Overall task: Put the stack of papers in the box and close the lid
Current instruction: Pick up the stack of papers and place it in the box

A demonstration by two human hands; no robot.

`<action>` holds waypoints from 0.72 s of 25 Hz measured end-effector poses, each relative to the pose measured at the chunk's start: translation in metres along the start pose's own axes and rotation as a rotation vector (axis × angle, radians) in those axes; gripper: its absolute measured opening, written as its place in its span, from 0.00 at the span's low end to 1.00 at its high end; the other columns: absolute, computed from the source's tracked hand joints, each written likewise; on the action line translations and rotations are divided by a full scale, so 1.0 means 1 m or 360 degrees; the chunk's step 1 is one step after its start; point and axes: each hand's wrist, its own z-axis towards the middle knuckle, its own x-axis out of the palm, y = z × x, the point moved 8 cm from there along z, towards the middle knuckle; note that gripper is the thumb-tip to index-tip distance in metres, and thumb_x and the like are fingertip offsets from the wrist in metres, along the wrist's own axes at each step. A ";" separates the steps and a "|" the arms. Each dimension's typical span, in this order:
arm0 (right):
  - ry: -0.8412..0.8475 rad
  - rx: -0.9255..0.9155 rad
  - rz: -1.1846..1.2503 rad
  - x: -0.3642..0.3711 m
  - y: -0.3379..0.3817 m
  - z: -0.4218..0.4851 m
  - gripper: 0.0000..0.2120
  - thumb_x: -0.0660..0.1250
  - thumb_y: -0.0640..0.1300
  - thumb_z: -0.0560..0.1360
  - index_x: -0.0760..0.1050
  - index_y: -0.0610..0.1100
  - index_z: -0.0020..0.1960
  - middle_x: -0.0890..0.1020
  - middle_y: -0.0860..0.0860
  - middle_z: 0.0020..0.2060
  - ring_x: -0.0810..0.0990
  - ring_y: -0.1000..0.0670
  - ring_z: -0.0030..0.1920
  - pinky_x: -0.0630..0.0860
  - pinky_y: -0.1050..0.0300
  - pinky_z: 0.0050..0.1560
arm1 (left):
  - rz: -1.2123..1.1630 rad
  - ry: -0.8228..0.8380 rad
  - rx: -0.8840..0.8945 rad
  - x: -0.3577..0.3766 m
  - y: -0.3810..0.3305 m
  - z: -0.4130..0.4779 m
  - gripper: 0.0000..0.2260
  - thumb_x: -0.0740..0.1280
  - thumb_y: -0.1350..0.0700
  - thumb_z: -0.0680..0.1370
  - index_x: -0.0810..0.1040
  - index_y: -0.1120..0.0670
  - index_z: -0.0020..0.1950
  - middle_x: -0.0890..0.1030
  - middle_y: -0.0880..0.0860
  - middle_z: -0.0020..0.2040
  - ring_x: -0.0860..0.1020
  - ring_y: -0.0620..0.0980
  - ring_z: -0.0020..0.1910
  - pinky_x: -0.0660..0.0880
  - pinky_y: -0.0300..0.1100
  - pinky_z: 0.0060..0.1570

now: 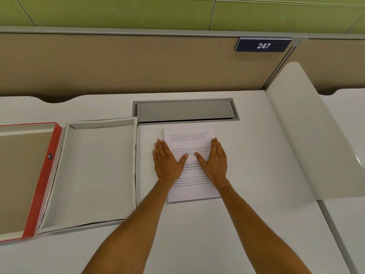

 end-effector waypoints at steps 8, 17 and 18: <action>-0.0194 0.0412 0.0086 -0.007 -0.008 -0.001 0.44 0.71 0.68 0.67 0.66 0.37 0.68 0.74 0.40 0.64 0.73 0.41 0.63 0.71 0.47 0.63 | -0.0150 -0.0077 -0.0408 -0.003 -0.004 -0.004 0.45 0.71 0.37 0.72 0.58 0.61 0.78 0.61 0.61 0.79 0.61 0.60 0.77 0.60 0.53 0.75; 0.0068 0.0834 0.0213 -0.005 -0.021 0.011 0.44 0.76 0.66 0.62 0.67 0.40 0.66 0.72 0.40 0.66 0.69 0.39 0.68 0.68 0.41 0.65 | -0.0306 0.0117 -0.0839 -0.011 -0.006 0.000 0.39 0.79 0.43 0.66 0.66 0.60 0.68 0.71 0.61 0.68 0.71 0.60 0.67 0.73 0.57 0.60; 0.0090 0.0849 0.0226 -0.005 -0.023 0.012 0.44 0.77 0.66 0.62 0.67 0.40 0.66 0.72 0.40 0.66 0.69 0.39 0.69 0.68 0.41 0.66 | -0.0316 0.0152 -0.0864 -0.012 -0.006 0.002 0.39 0.79 0.43 0.66 0.66 0.59 0.68 0.70 0.61 0.68 0.71 0.60 0.67 0.73 0.57 0.60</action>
